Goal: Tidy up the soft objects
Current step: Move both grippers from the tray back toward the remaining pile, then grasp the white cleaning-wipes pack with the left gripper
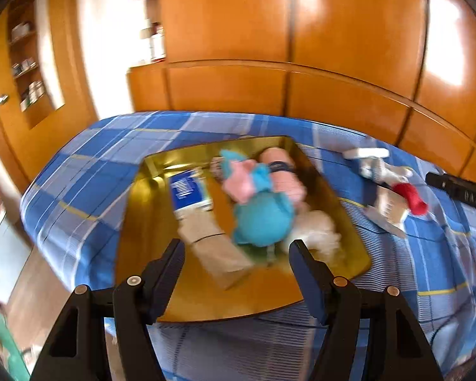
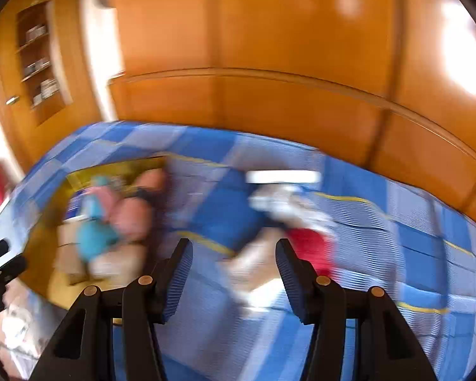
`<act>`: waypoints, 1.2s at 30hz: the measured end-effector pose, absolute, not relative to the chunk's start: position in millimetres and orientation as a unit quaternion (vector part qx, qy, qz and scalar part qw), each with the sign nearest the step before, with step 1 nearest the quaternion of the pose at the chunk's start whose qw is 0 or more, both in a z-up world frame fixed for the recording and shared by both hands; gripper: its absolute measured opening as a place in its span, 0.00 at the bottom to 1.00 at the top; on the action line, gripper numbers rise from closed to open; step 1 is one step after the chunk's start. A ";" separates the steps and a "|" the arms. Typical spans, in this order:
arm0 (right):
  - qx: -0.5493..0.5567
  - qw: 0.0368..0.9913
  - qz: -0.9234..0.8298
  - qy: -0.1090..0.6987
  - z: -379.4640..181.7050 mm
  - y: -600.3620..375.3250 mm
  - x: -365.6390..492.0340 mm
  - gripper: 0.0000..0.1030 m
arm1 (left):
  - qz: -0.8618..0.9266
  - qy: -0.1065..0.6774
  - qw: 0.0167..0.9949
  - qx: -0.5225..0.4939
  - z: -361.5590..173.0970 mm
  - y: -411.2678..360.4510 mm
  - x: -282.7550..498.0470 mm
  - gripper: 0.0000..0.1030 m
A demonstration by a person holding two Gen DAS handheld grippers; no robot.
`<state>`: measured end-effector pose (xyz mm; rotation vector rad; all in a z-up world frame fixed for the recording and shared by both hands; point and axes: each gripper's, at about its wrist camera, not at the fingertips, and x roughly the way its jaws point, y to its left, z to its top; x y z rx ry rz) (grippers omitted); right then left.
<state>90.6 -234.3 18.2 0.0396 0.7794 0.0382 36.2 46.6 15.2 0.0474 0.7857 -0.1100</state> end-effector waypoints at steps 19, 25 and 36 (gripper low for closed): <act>0.172 0.883 -0.146 0.411 -37.9 -404.5 55.7 0.53 | -0.215 0.426 0.869 0.136 -6.0 -137.3 86.3 0.78; 0.187 0.887 -0.130 0.403 -29.7 -401.8 55.3 0.53 | -0.240 0.435 0.845 0.197 -32.2 -187.8 109.2 0.79; 0.209 0.887 -0.119 0.394 -25.6 -405.1 56.1 0.53 | -0.259 0.470 0.820 0.199 -66.0 -220.1 145.1 0.81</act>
